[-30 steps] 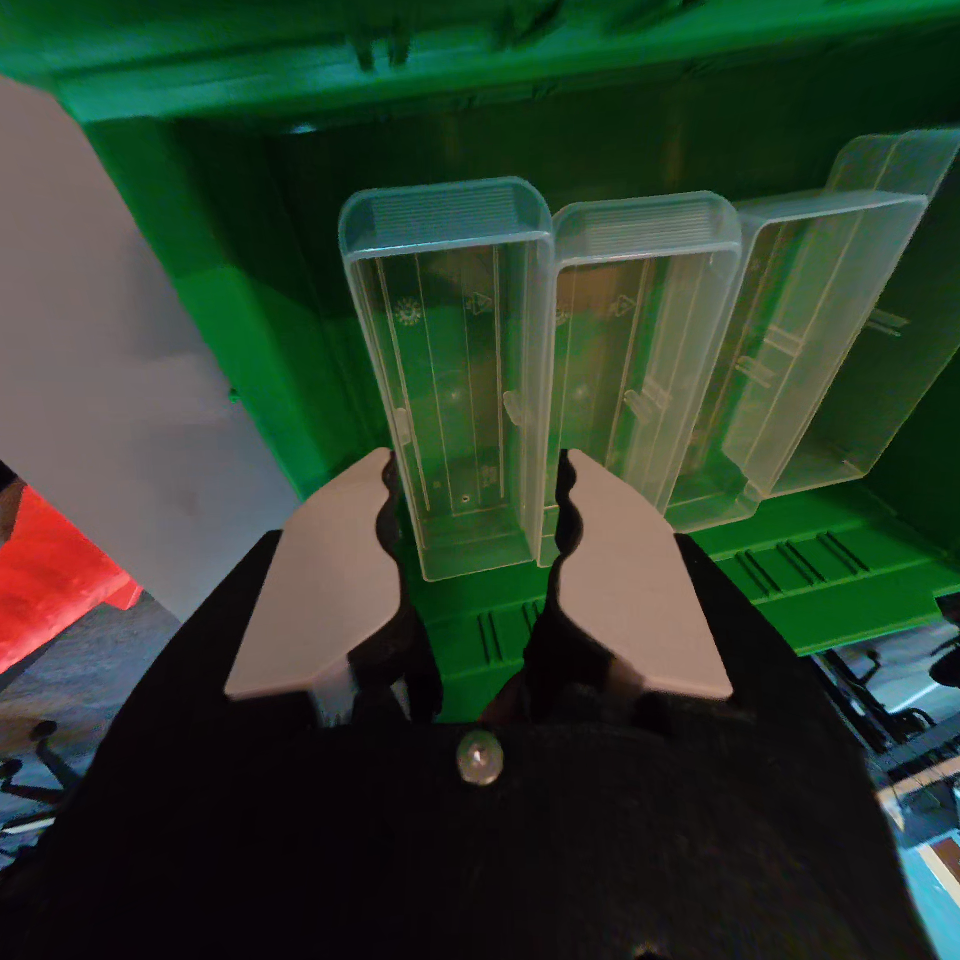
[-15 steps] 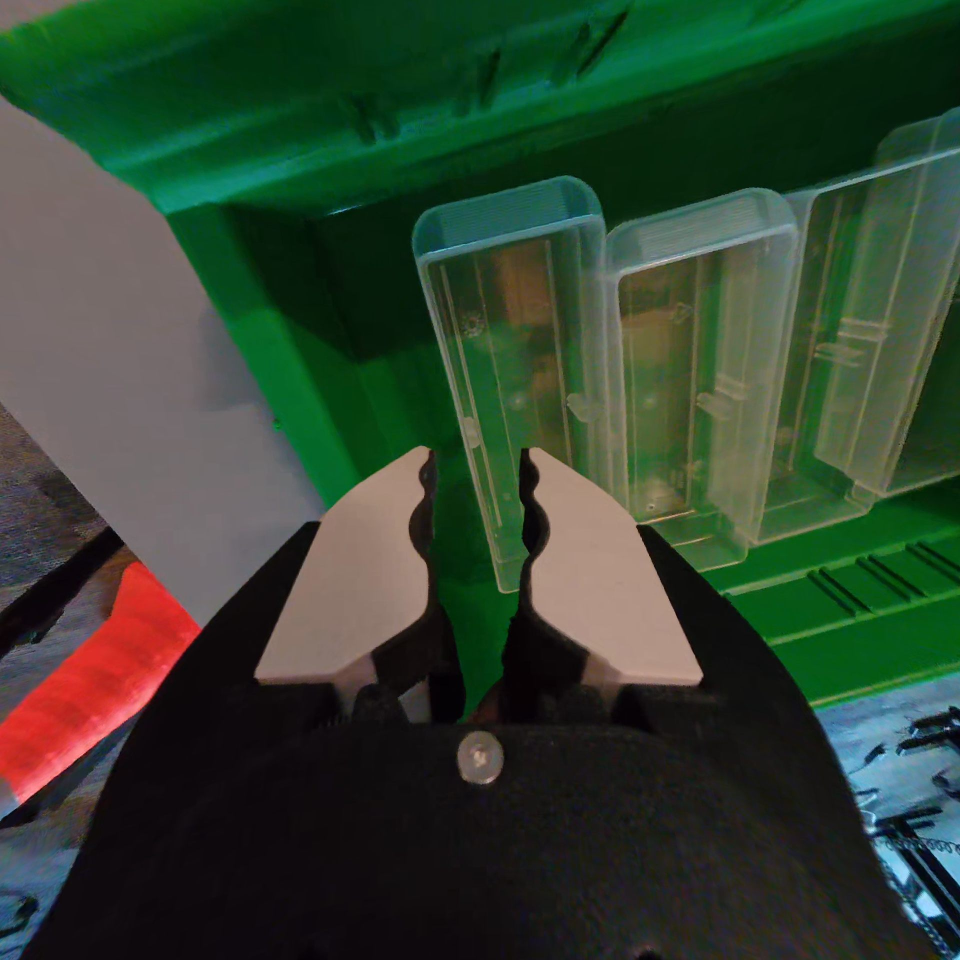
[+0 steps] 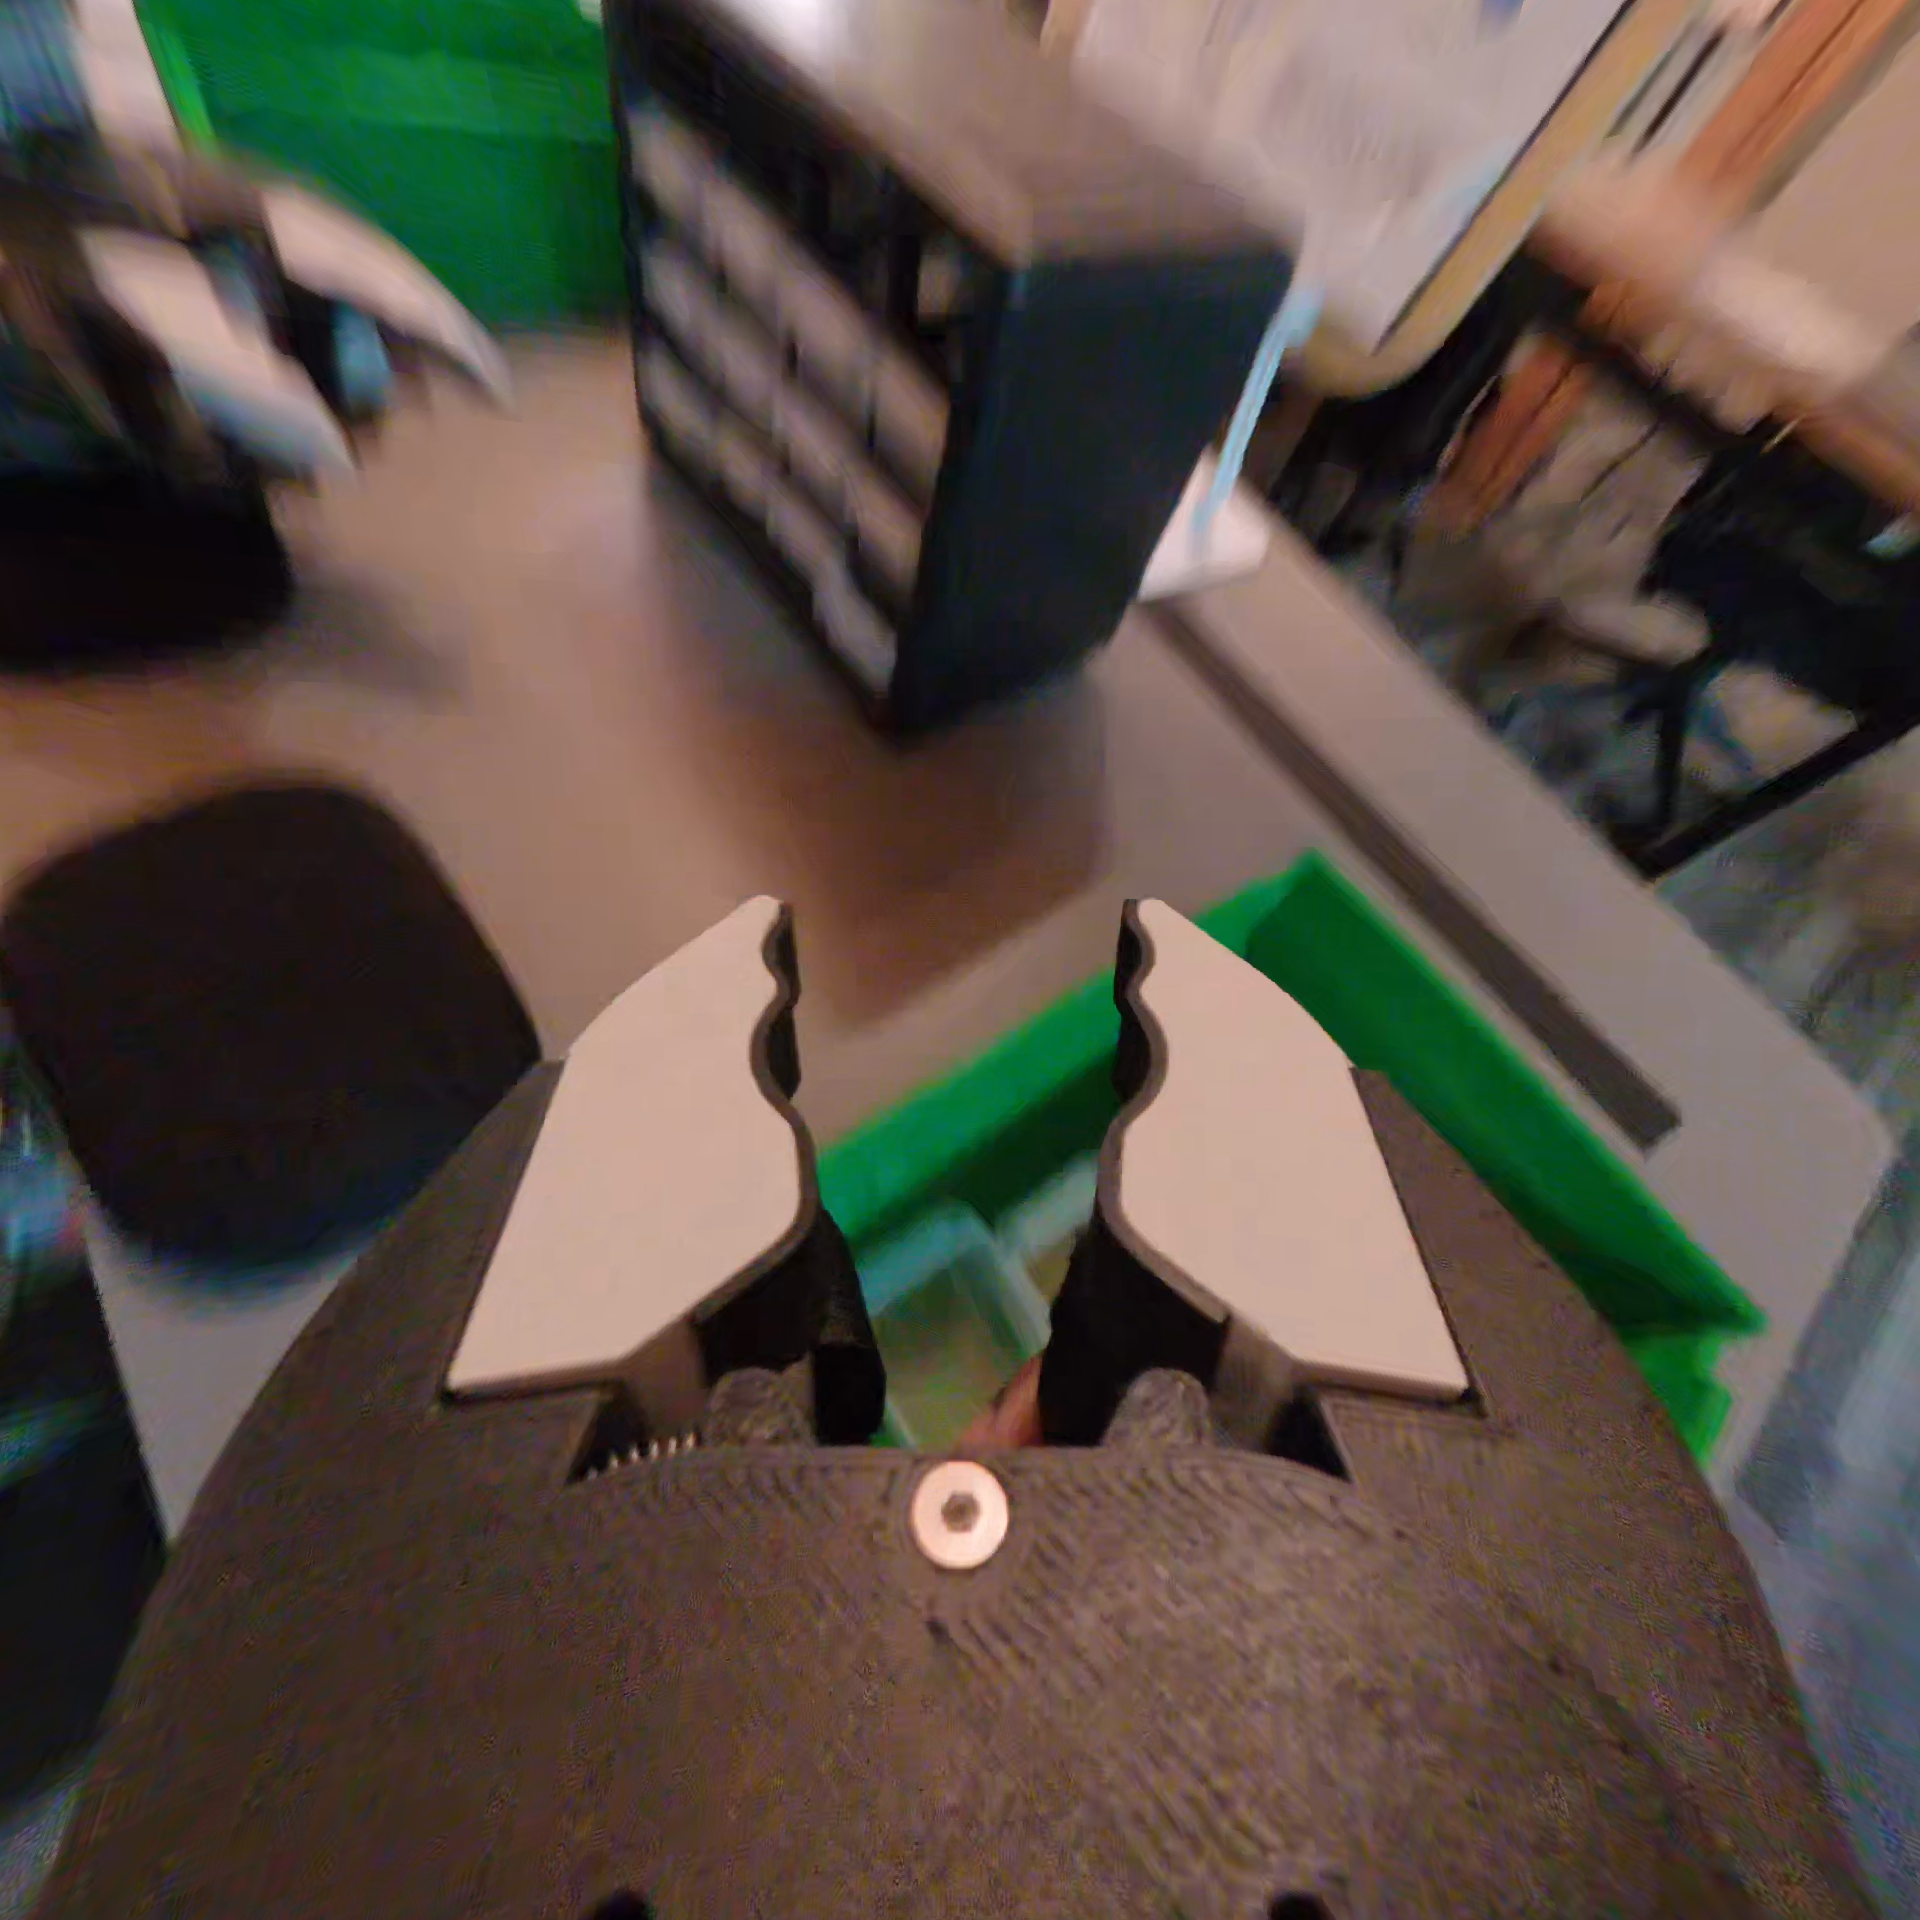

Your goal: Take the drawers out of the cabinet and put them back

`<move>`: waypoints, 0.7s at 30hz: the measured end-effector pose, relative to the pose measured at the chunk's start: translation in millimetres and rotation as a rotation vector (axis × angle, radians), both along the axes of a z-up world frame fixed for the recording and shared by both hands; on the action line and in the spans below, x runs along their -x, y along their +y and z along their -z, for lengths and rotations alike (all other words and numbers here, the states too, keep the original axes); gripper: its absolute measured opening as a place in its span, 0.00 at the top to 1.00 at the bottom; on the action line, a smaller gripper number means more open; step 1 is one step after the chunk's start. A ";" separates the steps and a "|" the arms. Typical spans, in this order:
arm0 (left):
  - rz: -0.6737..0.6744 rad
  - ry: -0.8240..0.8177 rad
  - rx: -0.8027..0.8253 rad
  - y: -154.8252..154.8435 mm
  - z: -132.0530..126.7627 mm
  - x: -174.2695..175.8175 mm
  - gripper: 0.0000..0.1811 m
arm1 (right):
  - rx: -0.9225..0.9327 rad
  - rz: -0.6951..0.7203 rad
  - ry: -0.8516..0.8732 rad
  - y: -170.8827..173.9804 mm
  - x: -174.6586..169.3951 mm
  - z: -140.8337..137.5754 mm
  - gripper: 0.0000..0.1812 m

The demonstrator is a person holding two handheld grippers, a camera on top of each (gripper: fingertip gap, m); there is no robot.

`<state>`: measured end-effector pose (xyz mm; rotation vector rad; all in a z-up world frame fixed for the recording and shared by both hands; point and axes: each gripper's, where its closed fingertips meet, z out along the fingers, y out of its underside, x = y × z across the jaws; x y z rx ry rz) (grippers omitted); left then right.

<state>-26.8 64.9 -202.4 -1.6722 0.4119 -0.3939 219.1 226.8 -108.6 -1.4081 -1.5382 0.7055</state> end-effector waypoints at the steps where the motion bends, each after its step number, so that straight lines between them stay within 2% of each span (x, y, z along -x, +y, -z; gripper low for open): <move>1: -0.004 0.001 0.000 0.2 0.1 0.6 0.61 | -0.003 0.041 0.109 -6.4 10.0 -17.9 0.67; 4: -0.020 -0.006 -0.004 0.8 -0.7 3.7 0.61 | 0.056 0.153 0.384 -28.7 36.3 -52.1 0.64; 6: -0.033 -0.017 -0.005 1.2 -1.7 6.3 0.61 | 0.147 0.183 0.503 -43.6 56.4 -56.5 0.62; 7: -0.039 -0.023 -0.007 1.2 -2.4 7.6 0.61 | 0.185 0.172 0.543 -51.5 68.0 -54.9 0.58; 9: -0.051 -0.032 -0.012 1.1 -4.1 10.3 0.61 | 0.234 0.192 0.594 -56.2 89.1 -45.0 0.54; 14: -0.118 -0.065 -0.035 2.7 -10.1 22.9 0.61 | 0.282 0.362 0.699 -37.5 120.6 -1.1 0.48; 19: -0.260 -0.118 -0.087 3.6 -20.5 51.3 0.60 | 0.292 0.465 0.733 -30.0 138.3 47.8 0.47; 21: -0.320 -0.130 -0.119 1.7 -26.8 63.8 0.59 | 0.324 0.445 0.687 -33.9 142.9 54.7 0.44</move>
